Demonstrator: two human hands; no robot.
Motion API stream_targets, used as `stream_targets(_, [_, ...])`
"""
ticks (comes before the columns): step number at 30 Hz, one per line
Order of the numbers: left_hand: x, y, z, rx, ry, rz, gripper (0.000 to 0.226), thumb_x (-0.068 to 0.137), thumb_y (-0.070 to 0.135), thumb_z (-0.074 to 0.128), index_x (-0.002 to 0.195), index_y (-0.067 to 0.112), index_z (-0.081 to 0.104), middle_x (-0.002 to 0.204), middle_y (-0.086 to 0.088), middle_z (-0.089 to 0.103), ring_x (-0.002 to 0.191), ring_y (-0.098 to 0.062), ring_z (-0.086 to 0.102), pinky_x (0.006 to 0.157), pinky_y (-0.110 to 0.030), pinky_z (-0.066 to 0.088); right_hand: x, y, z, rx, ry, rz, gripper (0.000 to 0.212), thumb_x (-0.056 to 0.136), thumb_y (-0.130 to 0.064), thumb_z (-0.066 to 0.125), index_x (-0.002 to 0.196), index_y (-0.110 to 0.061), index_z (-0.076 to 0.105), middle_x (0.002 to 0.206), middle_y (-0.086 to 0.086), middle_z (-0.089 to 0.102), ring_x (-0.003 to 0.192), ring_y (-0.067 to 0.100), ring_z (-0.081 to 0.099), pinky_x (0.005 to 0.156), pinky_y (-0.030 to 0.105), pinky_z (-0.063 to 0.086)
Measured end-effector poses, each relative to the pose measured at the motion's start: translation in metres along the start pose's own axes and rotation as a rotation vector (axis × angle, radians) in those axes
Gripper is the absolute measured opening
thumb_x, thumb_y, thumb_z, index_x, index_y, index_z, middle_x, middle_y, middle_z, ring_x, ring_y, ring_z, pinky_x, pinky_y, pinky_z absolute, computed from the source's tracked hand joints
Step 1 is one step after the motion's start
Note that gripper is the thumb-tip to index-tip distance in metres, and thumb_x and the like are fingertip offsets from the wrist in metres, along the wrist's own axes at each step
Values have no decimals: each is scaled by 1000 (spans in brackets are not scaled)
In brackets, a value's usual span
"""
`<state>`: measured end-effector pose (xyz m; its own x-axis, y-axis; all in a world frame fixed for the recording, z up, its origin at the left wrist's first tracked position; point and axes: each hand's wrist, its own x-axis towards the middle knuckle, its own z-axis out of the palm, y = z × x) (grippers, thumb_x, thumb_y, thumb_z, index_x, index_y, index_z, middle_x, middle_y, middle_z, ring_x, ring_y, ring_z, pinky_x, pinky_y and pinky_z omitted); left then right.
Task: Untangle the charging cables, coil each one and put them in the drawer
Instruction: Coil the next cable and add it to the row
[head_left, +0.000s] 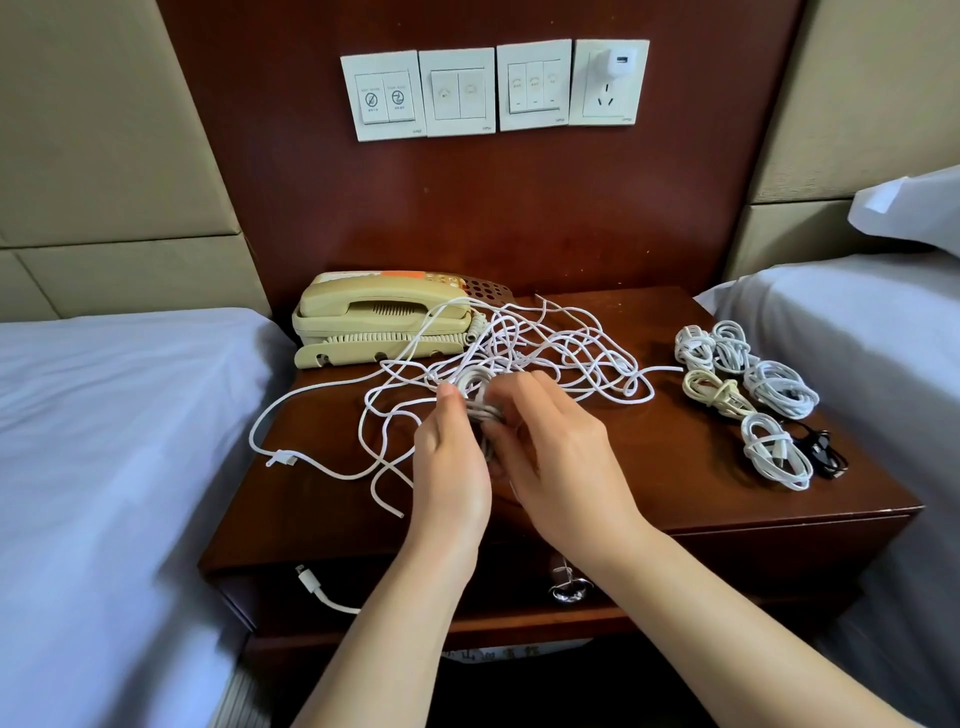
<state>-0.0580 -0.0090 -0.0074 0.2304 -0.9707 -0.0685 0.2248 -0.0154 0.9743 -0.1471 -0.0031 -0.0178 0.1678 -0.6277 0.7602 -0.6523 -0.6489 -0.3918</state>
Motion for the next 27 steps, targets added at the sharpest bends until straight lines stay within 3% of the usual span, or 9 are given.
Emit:
stream_targets(3, [-2, 3, 1, 7, -4, -12, 47, 100, 42, 33, 67, 22, 59, 63, 2, 59, 67, -17, 55, 69, -35, 43, 1, 1, -2, -7, -19, -1, 16, 86, -8, 56, 102, -11, 59, 88, 0, 56, 72, 15, 53, 56, 33, 49])
stream_targets(11, [-3, 1, -1, 100, -40, 102, 48, 101, 40, 28, 71, 16, 57, 64, -2, 56, 67, -20, 54, 68, -37, 44, 2, 0, -1, 22, -27, 48, 15, 90, -15, 49, 96, -7, 60, 86, 1, 54, 67, 17, 52, 55, 37, 49])
stream_targets(17, [-5, 1, 5, 1, -12, 15, 50, 100, 41, 34, 64, 21, 63, 66, 2, 65, 80, -21, 63, 86, -44, 49, 1, -2, 4, -125, 50, 33, 17, 92, -19, 47, 91, -6, 58, 82, 5, 55, 60, 23, 52, 47, 37, 46])
stream_targets(23, [-9, 0, 9, -49, -27, -13, 55, 101, 36, 33, 59, 20, 64, 53, 8, 61, 64, -10, 60, 69, -30, 47, 2, -2, 1, -136, 79, 24, 9, 86, -13, 57, 92, -8, 55, 77, 5, 57, 57, 25, 54, 43, 40, 47])
stream_targets(27, [-11, 2, 7, 58, 1, 45, 46, 102, 32, 28, 67, 13, 52, 51, 5, 52, 47, -3, 50, 45, -17, 41, 3, -4, -3, -27, 78, 51, 11, 83, -10, 65, 87, -10, 55, 75, -1, 57, 58, 18, 53, 47, 38, 48])
